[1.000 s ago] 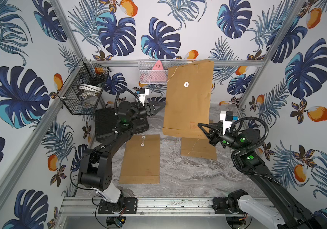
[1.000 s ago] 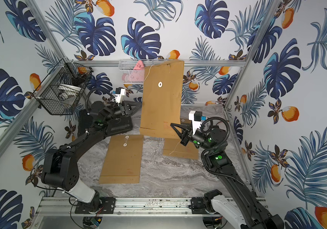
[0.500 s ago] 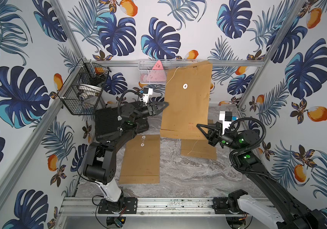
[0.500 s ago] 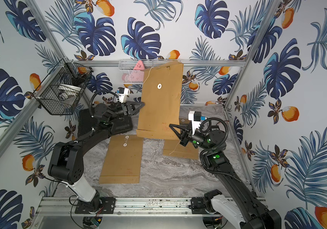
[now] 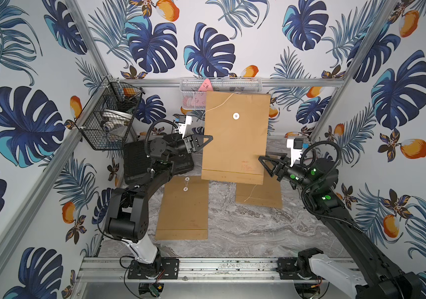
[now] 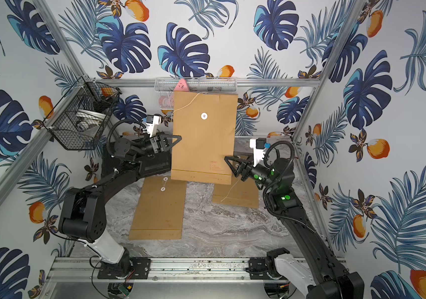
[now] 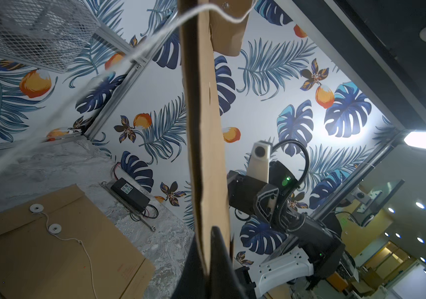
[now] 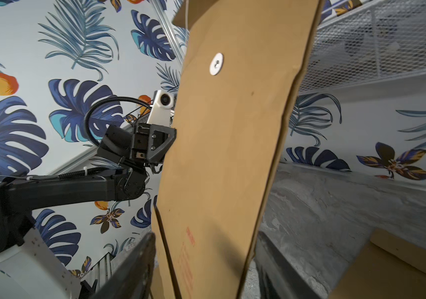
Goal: Close the mouth of the file bag
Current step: Pick up the file bag from the file bag.
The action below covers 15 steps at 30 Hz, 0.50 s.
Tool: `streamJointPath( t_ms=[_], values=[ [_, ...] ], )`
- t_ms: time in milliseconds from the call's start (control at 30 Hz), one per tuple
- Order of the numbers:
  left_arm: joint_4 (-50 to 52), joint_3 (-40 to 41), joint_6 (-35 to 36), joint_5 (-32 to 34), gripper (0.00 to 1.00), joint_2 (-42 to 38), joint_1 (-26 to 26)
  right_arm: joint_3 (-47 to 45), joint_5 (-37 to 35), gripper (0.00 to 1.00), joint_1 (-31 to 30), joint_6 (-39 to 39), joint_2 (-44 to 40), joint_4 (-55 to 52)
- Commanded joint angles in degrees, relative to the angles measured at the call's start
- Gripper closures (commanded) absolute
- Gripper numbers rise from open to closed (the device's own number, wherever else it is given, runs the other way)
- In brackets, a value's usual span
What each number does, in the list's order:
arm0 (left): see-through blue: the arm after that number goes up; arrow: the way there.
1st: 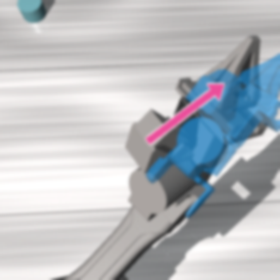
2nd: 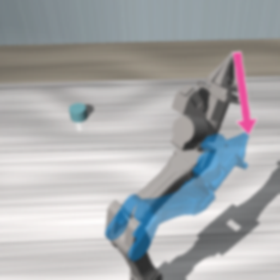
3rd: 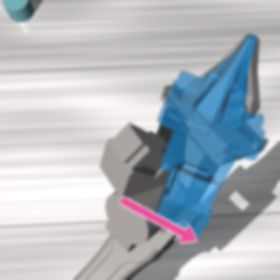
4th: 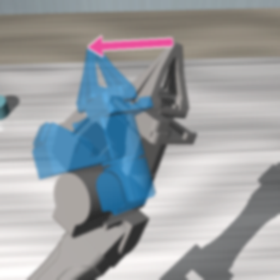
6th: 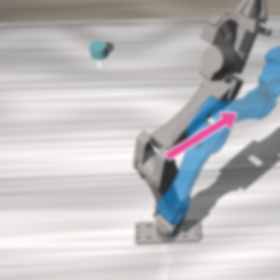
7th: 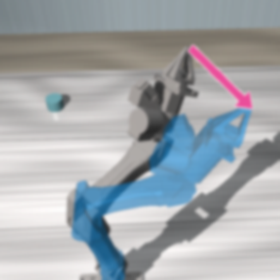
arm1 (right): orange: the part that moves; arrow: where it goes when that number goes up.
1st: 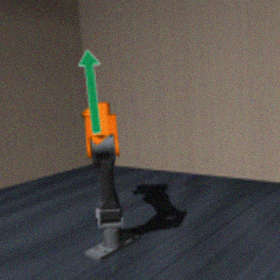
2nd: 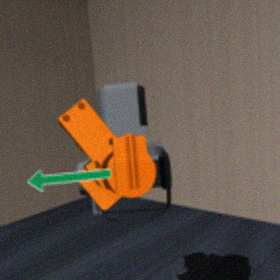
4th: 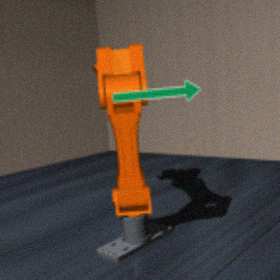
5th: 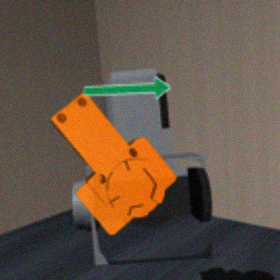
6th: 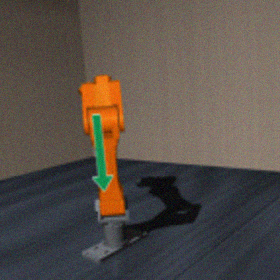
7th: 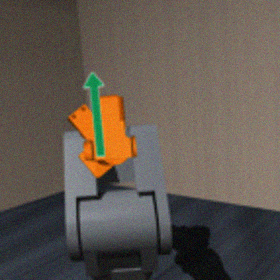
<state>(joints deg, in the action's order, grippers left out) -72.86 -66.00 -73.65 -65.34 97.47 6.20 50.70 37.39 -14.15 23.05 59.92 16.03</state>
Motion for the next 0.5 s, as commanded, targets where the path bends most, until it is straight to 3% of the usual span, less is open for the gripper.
streamJointPath(
  t_ms=[0, 100, 300, 467],
  values=[
    [-15.22, -0.57, -6.56, -3.06, 1.00, 1.82, 0.03, 4.01, -0.22, 0.28, 1.21, -0.47, 3.79, -4.68],
    [-12.98, -0.11, -3.18, -4.84, 1.00, 0.69, 0.37, 8.32, 1.01, 0.22, 1.85, -0.72, 7.26, -6.84],
    [-12.74, -0.14, -3.17, -5.84, 1.00, 0.20, 0.91, 13.19, 6.99, 0.25, 1.85, 0.30, 13.19, -4.17],
    [-11.75, -0.24, -2.91, -6.64, 1.00, -1.14, 1.18, 13.65, 5.31, 0.22, 3.83, -2.02, 14.49, -6.75]
  ],
)
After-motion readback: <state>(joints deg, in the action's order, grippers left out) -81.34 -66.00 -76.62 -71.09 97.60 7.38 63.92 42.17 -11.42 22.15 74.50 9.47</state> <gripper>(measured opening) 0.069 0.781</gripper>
